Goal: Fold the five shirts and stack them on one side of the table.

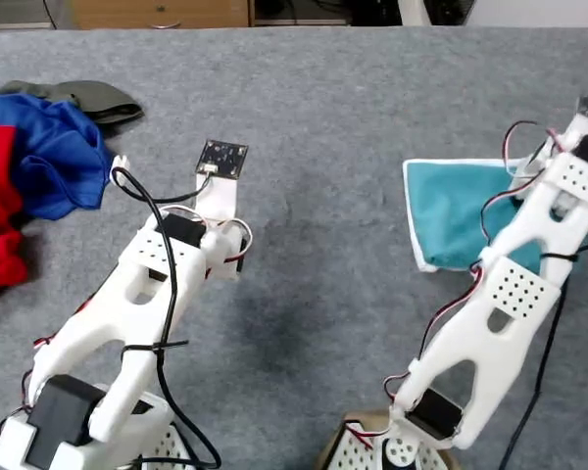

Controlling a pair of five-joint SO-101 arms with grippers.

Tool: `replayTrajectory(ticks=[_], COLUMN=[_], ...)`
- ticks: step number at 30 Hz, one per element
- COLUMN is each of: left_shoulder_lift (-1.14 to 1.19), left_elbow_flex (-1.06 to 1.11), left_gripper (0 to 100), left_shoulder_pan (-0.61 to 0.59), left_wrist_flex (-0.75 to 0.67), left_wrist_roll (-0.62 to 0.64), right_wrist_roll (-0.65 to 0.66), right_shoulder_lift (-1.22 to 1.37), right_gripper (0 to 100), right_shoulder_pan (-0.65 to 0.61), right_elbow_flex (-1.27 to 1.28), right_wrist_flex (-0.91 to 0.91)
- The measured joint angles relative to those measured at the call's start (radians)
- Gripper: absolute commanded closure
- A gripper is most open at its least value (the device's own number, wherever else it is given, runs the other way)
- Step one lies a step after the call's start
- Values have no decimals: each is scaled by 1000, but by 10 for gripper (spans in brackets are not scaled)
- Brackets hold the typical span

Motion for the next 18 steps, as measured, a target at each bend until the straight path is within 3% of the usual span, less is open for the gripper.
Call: replayTrajectory(ticks=[6, 12, 18], left_shoulder_lift=[0, 0, 0], left_elbow_flex=[0, 0, 0], left_gripper=[982, 982, 982], left_shoulder_pan=[0, 0, 0], left_wrist_flex=[0, 0, 0], left_wrist_roll=[0, 0, 0], right_wrist_roll=[2, 54, 57], right_shoulder_lift=[43, 44, 14], right_gripper=[995, 995, 995], right_shoulder_pan=[2, -29, -31], right_elbow_flex=[-87, -245, -267], right_wrist_flex=[-46, 158, 190])
